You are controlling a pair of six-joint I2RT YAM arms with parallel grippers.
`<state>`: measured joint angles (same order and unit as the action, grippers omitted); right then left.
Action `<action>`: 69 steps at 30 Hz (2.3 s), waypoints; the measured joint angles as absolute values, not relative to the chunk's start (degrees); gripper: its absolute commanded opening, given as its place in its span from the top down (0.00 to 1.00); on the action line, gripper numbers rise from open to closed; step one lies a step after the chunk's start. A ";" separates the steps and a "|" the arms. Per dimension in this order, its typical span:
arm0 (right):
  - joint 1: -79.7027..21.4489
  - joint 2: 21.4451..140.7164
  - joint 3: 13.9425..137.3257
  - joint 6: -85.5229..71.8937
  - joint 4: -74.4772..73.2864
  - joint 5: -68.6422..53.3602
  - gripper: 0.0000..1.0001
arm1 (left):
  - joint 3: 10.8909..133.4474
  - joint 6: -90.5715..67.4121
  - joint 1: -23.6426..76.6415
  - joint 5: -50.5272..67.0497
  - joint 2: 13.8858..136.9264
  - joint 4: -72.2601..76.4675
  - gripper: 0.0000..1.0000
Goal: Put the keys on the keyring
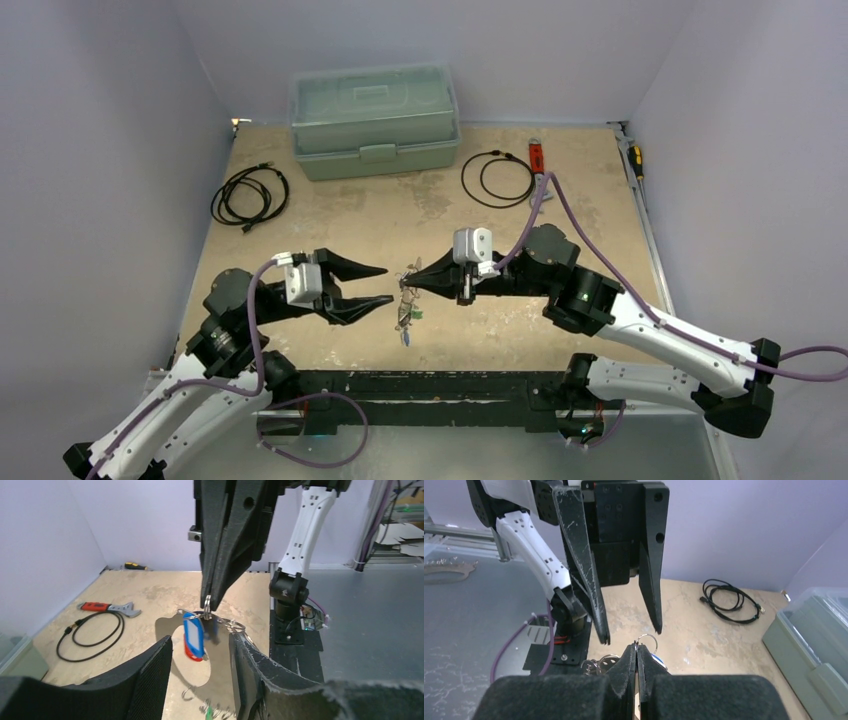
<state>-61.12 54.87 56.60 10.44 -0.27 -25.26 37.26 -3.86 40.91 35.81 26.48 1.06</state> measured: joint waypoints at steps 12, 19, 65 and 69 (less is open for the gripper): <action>-61.12 56.45 56.80 9.04 1.23 -29.45 1.00 | 36.58 -3.51 40.91 38.74 24.82 3.81 0.39; -61.12 58.26 57.43 9.04 -1.87 -32.12 1.00 | 35.59 -3.38 40.91 39.83 24.80 5.41 0.58; -61.12 59.94 60.29 8.95 -1.06 -33.01 1.00 | 35.35 -3.40 40.91 40.38 25.96 5.50 0.64; -61.12 60.01 60.42 8.93 -0.45 -33.19 1.00 | 35.35 -3.42 40.91 40.77 26.48 5.50 0.73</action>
